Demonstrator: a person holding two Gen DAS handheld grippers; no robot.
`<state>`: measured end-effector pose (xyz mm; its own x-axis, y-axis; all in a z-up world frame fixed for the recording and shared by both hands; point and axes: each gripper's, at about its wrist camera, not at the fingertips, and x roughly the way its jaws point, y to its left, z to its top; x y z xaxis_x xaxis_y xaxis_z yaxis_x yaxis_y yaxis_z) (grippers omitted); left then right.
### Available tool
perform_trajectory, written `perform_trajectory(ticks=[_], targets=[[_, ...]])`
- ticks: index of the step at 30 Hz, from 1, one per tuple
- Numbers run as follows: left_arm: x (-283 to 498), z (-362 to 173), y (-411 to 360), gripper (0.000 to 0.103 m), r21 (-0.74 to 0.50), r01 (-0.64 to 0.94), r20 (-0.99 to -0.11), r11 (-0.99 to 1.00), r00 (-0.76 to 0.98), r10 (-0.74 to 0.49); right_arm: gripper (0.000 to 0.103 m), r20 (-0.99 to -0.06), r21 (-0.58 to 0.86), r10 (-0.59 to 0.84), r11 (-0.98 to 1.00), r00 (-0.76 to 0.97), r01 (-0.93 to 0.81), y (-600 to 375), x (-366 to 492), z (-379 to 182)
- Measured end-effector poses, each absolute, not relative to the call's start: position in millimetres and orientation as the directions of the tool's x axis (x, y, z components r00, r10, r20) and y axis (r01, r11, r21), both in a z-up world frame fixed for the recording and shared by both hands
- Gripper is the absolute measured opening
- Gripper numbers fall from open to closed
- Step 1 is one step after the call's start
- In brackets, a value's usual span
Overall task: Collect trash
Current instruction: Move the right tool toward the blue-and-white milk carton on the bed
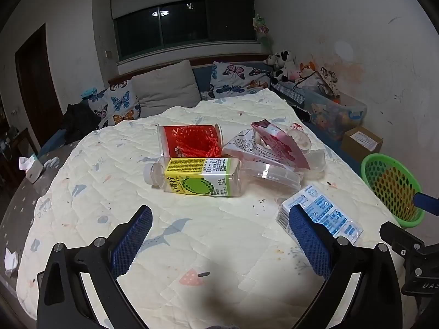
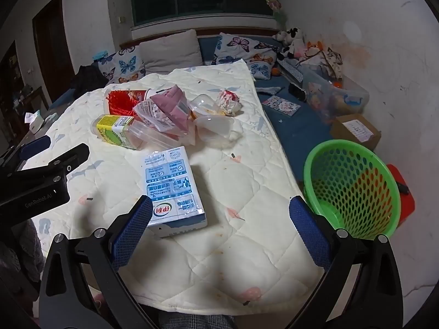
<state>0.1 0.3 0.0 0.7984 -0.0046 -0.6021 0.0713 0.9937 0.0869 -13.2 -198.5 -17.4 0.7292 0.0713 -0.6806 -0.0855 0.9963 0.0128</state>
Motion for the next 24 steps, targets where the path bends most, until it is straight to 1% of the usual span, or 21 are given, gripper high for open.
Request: perform_trajectory(ticks=[8,9,13,24], targets=[[2,-1,-3,0.097,0.093,0.074,-0.601,0.993,0.799,-0.003,0.099,-0.681,0.009,0.073,0.996,0.728,-0.091,-197,-13,-17],[0,7,-9,0.097,0.088,0.074,-0.597,0.993,0.802,-0.007,0.099,-0.678,0.021,0.076,0.996,0.731,-0.085,-201,-14,-17],[2,10,-16,0.097,0.088,0.074,-0.6,0.993,0.8,-0.006,0.099,-0.677,0.021,0.074,0.996,0.733,-0.082,-200,-14,-17],[-1,8,-7,0.097,0.068,0.079,-0.595,0.995,0.803,-0.023,0.099,-0.678,0.021,0.075,0.996,0.732,-0.083,-200,-14,-15]])
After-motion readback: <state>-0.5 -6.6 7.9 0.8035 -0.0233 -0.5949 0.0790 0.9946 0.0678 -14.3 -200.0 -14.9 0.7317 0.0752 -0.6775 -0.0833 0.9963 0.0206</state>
